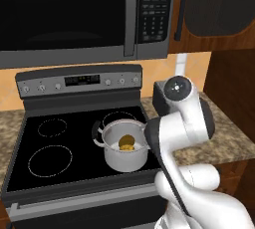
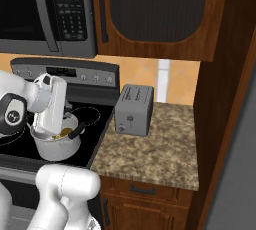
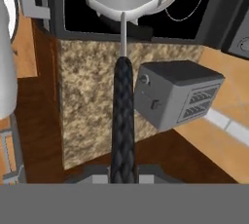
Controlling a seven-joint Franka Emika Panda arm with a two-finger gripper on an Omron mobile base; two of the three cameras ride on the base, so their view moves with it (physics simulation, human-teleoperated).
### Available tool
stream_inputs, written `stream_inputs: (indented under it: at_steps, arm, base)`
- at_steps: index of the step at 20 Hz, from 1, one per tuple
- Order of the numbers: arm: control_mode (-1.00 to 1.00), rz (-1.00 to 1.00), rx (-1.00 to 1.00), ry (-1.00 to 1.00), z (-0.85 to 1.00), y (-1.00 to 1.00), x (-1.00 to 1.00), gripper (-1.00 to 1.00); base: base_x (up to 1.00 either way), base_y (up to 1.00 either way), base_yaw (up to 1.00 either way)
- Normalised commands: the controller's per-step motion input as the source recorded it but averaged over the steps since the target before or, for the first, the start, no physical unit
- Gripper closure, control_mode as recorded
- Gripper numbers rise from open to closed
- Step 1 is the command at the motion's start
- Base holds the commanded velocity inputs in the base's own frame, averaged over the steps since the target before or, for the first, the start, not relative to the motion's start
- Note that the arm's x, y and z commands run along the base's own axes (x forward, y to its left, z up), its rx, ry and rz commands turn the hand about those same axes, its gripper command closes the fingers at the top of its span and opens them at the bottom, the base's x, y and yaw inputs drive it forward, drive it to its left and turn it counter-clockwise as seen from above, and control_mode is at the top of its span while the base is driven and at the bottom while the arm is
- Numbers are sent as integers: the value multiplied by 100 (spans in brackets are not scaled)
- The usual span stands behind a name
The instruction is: Put the squash and avocado in the pot. Retrieve the spatula and lightly stir the vegetables in the pot.
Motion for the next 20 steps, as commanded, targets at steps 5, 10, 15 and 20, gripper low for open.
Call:
stream_inputs:
  at_steps: [5, 10, 15, 20]
  arm:
    - [-100, 0, -17, 0, 0, 41, 8, 100]
    - [-100, 0, -23, 0, 2, 56, 46, 100]
    - [-100, 0, -33, 9, 2, 59, 53, 100]
    - [-100, 0, -19, 17, 0, 52, 46, 100]
  base:
    - [0, 0, 0]
    - [0, 0, 0]
    - [0, 0, 0]
    - [0, 0, 0]
